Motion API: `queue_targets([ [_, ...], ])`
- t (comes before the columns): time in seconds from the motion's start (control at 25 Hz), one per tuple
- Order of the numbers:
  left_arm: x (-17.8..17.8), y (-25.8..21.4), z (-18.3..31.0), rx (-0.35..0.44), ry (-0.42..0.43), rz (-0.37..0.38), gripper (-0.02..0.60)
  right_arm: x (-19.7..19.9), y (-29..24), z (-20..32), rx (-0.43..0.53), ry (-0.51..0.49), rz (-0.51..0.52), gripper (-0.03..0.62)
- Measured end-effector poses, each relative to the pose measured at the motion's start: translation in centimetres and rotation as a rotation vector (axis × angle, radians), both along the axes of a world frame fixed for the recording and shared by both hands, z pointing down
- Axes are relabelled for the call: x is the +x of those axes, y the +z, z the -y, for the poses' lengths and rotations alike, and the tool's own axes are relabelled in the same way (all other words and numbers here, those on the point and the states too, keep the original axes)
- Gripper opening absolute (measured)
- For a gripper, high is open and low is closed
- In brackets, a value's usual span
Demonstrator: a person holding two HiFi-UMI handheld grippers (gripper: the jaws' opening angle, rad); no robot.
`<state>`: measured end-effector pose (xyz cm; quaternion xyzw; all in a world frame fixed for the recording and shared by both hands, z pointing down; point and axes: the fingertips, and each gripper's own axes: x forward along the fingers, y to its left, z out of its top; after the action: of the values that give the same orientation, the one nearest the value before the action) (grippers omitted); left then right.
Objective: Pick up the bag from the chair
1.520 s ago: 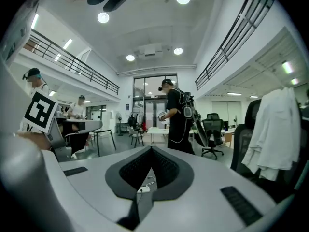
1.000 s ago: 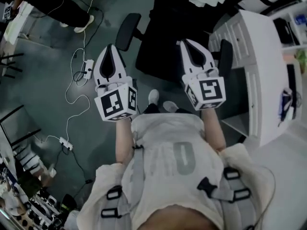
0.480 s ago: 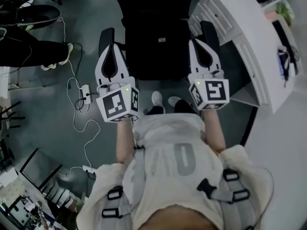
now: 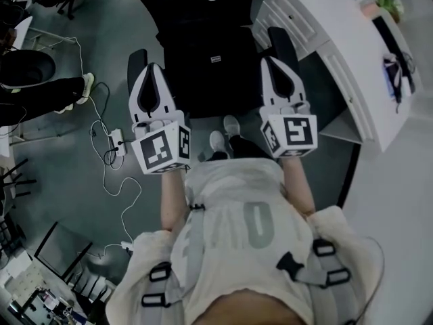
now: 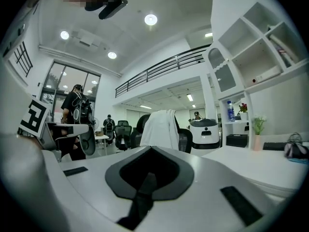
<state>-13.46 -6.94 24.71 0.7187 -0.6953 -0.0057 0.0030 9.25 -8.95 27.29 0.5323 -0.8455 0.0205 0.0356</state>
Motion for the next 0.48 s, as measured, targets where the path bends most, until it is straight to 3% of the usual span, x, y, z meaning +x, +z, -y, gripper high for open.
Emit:
queue_targets([
  [0.48,0.23,-0.68,-0.77,0.0,-0.029,0.024,0.006,-0.33,-0.27,-0.13,0.004,-0.033,0.016,0.005],
])
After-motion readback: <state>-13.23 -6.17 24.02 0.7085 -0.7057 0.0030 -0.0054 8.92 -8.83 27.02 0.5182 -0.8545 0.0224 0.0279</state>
